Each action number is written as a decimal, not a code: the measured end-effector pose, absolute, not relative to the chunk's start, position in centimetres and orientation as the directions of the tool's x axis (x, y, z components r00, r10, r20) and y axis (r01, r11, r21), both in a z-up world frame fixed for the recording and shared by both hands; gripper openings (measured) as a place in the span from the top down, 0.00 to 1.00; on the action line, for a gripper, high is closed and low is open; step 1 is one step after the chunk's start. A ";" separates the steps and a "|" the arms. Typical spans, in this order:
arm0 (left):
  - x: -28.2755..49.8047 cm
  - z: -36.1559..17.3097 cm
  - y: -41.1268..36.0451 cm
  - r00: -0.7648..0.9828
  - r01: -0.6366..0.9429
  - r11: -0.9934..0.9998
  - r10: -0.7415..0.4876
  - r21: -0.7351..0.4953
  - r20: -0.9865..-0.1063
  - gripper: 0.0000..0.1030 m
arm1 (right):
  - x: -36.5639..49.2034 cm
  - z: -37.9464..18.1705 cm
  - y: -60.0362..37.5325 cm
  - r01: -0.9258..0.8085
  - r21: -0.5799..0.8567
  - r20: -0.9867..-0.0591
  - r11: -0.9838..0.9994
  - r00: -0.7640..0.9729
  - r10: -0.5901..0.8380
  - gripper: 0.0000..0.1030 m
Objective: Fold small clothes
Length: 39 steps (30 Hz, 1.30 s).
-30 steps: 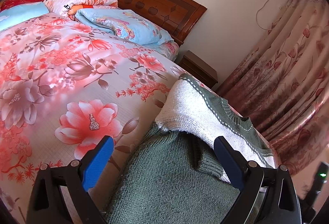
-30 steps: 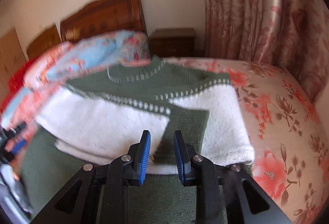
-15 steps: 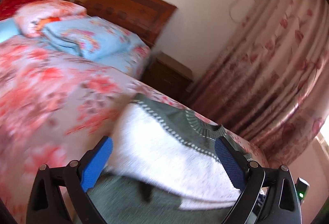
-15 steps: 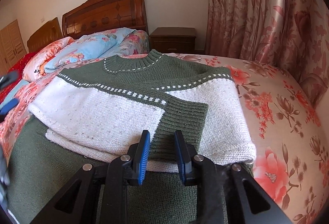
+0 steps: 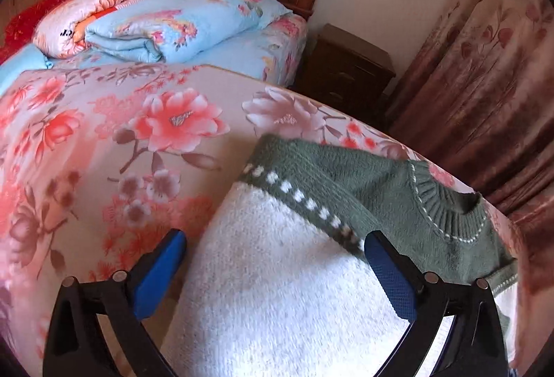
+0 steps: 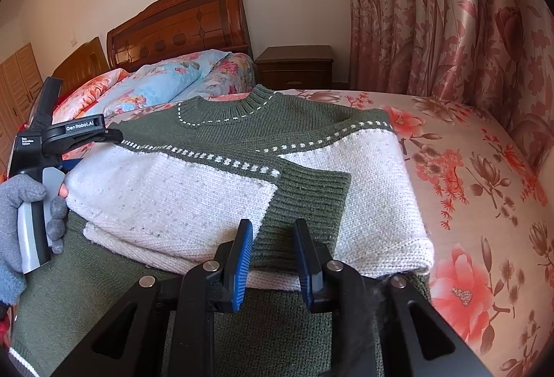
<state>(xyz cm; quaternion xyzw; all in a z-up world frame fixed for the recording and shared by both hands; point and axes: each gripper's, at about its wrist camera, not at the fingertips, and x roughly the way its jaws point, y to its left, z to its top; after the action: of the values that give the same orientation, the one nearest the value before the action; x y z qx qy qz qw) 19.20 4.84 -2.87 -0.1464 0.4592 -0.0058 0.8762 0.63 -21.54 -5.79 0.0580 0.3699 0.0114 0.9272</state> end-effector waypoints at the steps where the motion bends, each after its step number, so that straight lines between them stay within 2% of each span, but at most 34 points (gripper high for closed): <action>1: 18.4 -2.5 5.0 0.595 -0.118 0.945 -0.179 -0.305 -0.783 0.00 | 0.6 -5.8 -21.6 0.021 0.120 -0.684 0.993 0.726 0.067 0.76; 3: 16.5 -1.4 4.4 0.643 -0.089 0.949 -0.177 -0.302 -0.745 0.00 | 0.6 -5.8 -21.7 0.021 0.127 -0.683 0.992 0.727 0.072 0.76; 7: 13.1 -0.3 0.9 0.701 0.082 0.977 -0.198 -0.198 -0.685 0.00 | 0.7 -5.8 -21.8 0.021 0.135 -0.682 0.991 0.727 0.077 0.76; 10: 13.2 -1.0 -1.5 0.681 0.184 0.979 -0.191 -0.088 -0.707 0.00 | 0.7 -5.8 -21.8 0.021 0.135 -0.682 0.991 0.727 0.077 0.76; 14: 15.4 -2.4 -0.9 0.599 0.150 0.980 -0.193 -0.128 -0.777 0.00 | 0.7 -5.8 -21.8 0.022 0.134 -0.682 0.991 0.727 0.077 0.76; 18: 15.2 -2.6 -1.1 0.599 0.158 0.982 -0.176 -0.101 -0.781 0.00 | 0.7 -5.8 -21.8 0.022 0.135 -0.682 0.991 0.728 0.077 0.76; 30: 15.3 -2.9 -1.2 0.597 0.160 0.980 -0.193 -0.120 -0.778 0.00 | 0.8 -5.9 -21.9 0.021 0.147 -0.681 0.989 0.727 0.086 0.76; 32: 15.5 -2.9 -1.2 0.597 0.164 0.979 -0.198 -0.124 -0.778 0.00 | 0.9 -6.0 -22.1 0.013 0.171 -0.679 0.985 0.726 0.109 0.71; 36: 13.5 -1.8 0.2 0.619 0.147 0.967 -0.254 -0.208 -0.744 0.00 | 1.0 -6.0 -22.5 -0.054 0.239 -0.663 0.970 0.720 0.203 0.51; 39: 9.7 0.0 0.5 0.652 0.188 0.949 -0.313 -0.253 -0.690 0.00 | 1.0 -5.8 -22.1 -0.079 0.211 -0.673 0.974 0.711 0.204 0.50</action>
<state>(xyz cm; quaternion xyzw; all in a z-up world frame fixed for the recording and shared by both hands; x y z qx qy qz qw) 9.72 0.51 0.02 -0.0796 0.3934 -0.1383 0.9054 1.03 -22.09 -5.84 0.0838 0.3724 0.0766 0.9211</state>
